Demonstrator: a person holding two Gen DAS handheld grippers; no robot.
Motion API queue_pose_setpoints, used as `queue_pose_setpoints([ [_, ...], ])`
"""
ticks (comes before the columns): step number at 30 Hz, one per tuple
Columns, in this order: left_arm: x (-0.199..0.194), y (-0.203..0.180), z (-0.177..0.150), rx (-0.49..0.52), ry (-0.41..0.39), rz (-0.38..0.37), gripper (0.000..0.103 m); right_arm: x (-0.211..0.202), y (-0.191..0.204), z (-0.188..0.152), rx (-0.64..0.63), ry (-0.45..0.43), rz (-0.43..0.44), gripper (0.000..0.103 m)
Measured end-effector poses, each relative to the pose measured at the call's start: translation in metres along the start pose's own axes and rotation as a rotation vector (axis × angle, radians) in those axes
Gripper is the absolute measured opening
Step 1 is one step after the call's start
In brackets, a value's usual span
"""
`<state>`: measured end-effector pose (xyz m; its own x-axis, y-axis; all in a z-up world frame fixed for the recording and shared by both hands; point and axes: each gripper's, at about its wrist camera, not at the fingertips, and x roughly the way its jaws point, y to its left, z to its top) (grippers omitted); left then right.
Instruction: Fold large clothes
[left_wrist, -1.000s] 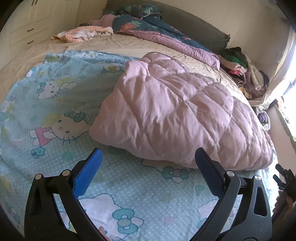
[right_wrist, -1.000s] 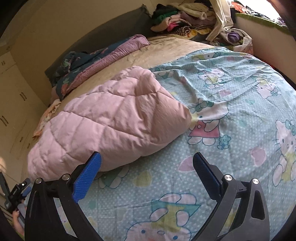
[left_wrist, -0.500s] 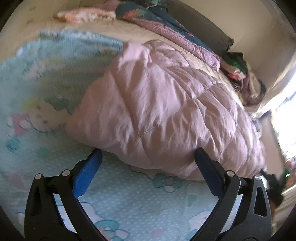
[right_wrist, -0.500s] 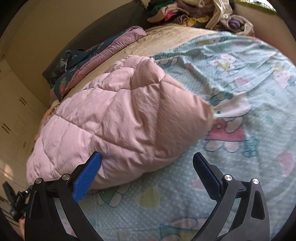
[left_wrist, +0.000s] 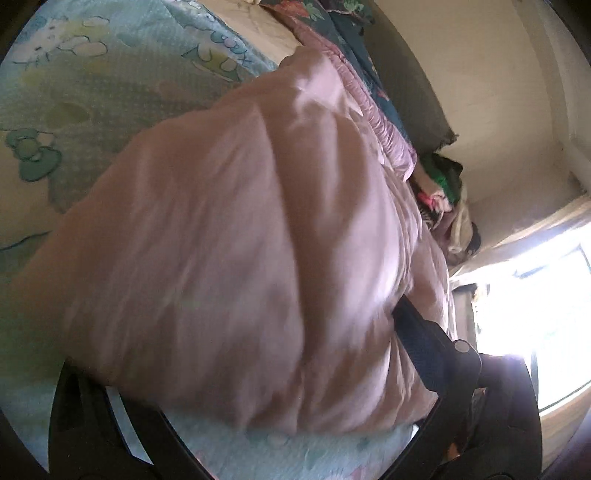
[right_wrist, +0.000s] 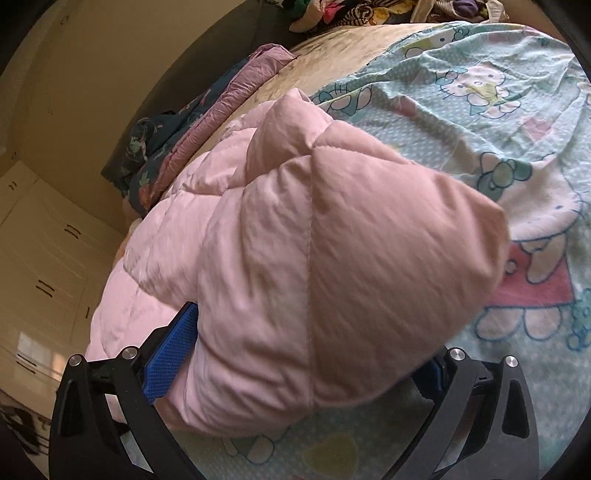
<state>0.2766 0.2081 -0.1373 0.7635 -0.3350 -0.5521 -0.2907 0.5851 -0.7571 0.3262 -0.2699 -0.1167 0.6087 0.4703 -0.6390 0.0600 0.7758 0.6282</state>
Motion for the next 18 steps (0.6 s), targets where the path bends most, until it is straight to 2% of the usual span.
queue_pose_setpoints([
  [4, 0.009, 0.000, 0.003, 0.018, -0.009, -0.006, 0.095, 0.003, 0.001, 0.003, 0.006, -0.002, 0.003, 0.099],
  [8, 0.016, -0.012, 0.002, 0.059, -0.003, 0.040, 0.094, 0.004, 0.006, 0.001, -0.011, -0.018, 0.000, 0.096],
  [12, 0.016, -0.021, 0.003, 0.106, -0.005, 0.066, 0.085, 0.004, 0.012, 0.000, -0.047, -0.031, -0.001, 0.085],
  [18, 0.010, -0.049, -0.003, 0.232, -0.052, 0.125, 0.060, -0.003, 0.039, -0.002, -0.200, -0.082, -0.041, 0.056],
])
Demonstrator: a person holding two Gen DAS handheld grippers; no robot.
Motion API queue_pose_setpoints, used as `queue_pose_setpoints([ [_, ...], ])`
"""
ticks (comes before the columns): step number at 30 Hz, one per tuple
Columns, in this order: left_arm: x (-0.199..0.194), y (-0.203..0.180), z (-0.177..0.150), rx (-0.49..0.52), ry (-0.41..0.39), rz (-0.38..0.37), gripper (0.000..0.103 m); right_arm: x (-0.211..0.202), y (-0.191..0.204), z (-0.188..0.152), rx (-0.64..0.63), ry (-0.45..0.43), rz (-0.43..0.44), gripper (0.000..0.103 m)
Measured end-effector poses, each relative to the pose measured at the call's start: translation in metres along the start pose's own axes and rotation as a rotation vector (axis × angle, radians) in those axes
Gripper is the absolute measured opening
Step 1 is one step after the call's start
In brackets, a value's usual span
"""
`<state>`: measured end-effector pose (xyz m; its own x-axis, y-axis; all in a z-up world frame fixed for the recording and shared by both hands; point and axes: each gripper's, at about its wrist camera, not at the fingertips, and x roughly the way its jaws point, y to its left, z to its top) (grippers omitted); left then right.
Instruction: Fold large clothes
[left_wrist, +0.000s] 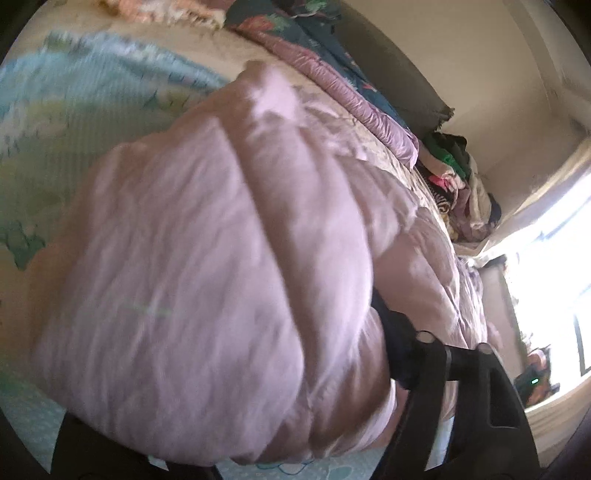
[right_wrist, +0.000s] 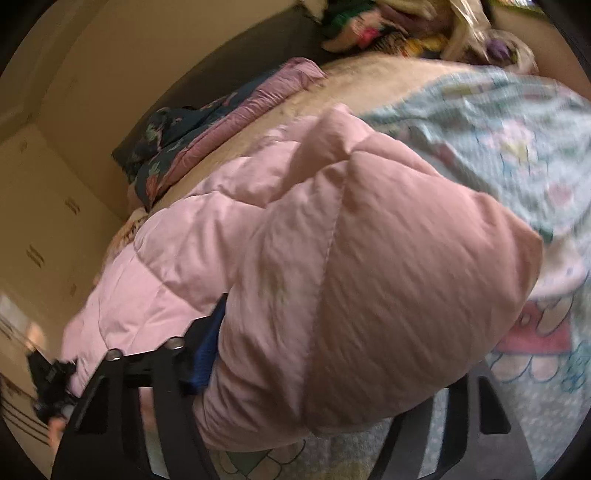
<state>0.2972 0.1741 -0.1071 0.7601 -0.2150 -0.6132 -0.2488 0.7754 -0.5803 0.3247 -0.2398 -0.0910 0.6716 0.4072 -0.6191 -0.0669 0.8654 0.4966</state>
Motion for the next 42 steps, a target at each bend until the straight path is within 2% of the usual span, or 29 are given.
queue_pose_setpoints([
  [2, -0.002, -0.008, 0.000, 0.034, -0.018, 0.019, 0.054, -0.004, 0.012, 0.000, -0.067, -0.019, -0.028, 0.049],
  [7, -0.010, -0.015, 0.002, 0.096, -0.053, 0.061, 0.048, -0.011, 0.036, -0.002, -0.195, -0.056, -0.098, 0.042],
  [14, -0.017, -0.021, 0.007, 0.159, -0.083, 0.094, 0.041, -0.017, 0.055, -0.002, -0.286, -0.096, -0.128, 0.036],
  [21, -0.030, -0.037, 0.008, 0.196, -0.107, 0.094, 0.037, -0.041, 0.081, 0.001, -0.406, -0.147, -0.140, 0.033],
  [31, -0.066, -0.045, 0.001, 0.214, -0.115, 0.071, 0.037, -0.088, 0.100, -0.010, -0.467, -0.185, -0.080, 0.032],
  [42, -0.099, -0.038, -0.027, 0.227, -0.098, 0.078, 0.037, -0.125, 0.096, -0.042, -0.473, -0.166, -0.080, 0.032],
])
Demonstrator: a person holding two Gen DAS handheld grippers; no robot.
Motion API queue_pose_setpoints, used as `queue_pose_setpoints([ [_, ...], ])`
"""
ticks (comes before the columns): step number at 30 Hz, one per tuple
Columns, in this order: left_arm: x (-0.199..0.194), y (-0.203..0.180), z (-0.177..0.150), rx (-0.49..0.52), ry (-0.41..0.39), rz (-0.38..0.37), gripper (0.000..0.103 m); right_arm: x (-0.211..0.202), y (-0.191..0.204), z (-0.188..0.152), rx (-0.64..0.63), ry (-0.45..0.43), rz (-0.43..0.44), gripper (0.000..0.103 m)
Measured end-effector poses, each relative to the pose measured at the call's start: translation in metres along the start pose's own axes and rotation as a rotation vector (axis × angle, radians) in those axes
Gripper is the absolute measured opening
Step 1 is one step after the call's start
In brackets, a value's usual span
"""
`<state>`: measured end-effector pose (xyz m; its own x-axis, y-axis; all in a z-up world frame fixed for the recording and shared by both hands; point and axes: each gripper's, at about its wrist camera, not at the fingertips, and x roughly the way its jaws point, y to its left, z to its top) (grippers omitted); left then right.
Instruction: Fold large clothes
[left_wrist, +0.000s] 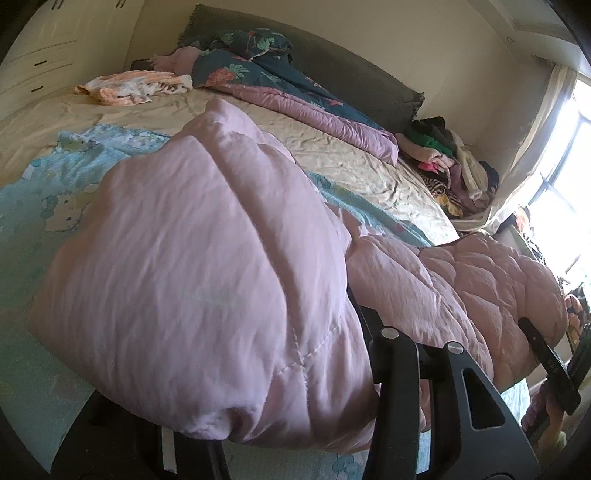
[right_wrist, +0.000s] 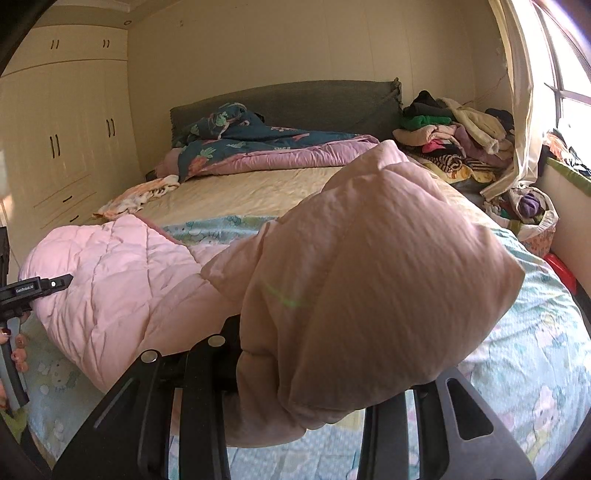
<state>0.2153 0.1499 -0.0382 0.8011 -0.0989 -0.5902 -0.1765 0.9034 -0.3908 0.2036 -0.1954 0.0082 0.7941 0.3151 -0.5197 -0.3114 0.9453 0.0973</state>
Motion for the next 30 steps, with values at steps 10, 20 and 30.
queue_pose_setpoints([
  [10, -0.021, 0.005, -0.022, -0.003, 0.002, 0.009, 0.038, -0.024, 0.009, -0.021, 0.004, 0.023, -0.009, 0.032],
  [20, -0.035, 0.008, -0.043, -0.003, 0.001, 0.028, 0.040, -0.037, 0.012, -0.038, 0.019, 0.042, -0.026, 0.032],
  [30, -0.041, 0.015, -0.053, -0.001, 0.006, 0.036, 0.042, -0.044, 0.001, -0.053, 0.084, 0.062, -0.031, 0.033],
])
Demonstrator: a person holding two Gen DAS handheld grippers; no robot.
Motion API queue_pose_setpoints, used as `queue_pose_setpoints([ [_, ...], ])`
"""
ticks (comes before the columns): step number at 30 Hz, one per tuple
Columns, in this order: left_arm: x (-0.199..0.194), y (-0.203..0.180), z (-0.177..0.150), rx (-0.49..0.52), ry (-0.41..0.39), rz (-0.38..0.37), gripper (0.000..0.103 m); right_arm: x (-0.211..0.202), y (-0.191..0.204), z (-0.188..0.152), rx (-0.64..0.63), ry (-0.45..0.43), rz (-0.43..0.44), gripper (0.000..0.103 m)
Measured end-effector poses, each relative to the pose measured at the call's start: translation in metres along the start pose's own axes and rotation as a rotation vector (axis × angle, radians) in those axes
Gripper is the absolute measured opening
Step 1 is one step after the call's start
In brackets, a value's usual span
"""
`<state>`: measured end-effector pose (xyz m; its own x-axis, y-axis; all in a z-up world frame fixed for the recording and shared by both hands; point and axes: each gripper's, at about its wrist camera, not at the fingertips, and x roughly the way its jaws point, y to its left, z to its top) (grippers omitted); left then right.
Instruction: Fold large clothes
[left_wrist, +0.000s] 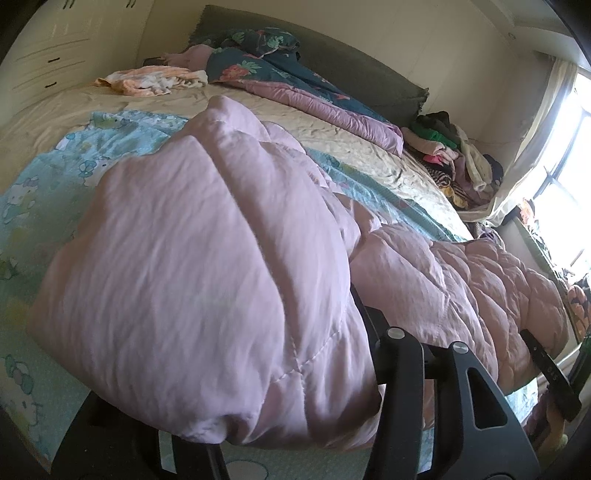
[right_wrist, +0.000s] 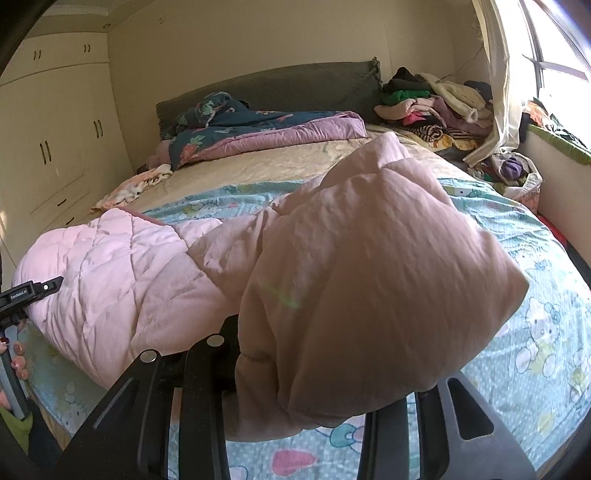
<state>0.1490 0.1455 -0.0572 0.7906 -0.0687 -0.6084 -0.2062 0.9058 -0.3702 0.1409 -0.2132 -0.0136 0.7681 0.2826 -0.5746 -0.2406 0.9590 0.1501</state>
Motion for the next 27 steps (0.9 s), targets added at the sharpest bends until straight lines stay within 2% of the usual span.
queue_pose_setpoints([
  [9, 0.007, 0.010, -0.007, -0.013, 0.014, 0.010, 0.046, 0.015, -0.010, -0.011, 0.051, 0.049, -0.018, 0.035],
  [15, 0.014, 0.015, -0.011, -0.032, 0.029, 0.011, 0.051, 0.036, -0.026, -0.018, 0.162, 0.119, -0.002, 0.041],
  [24, 0.020, 0.021, -0.014, -0.057, 0.060, 0.019, 0.058, 0.050, -0.042, -0.026, 0.268, 0.189, 0.027, 0.056],
  [27, 0.018, 0.021, -0.015, -0.066, 0.069, 0.022, 0.060, 0.046, -0.043, -0.026, 0.289, 0.202, 0.031, 0.067],
])
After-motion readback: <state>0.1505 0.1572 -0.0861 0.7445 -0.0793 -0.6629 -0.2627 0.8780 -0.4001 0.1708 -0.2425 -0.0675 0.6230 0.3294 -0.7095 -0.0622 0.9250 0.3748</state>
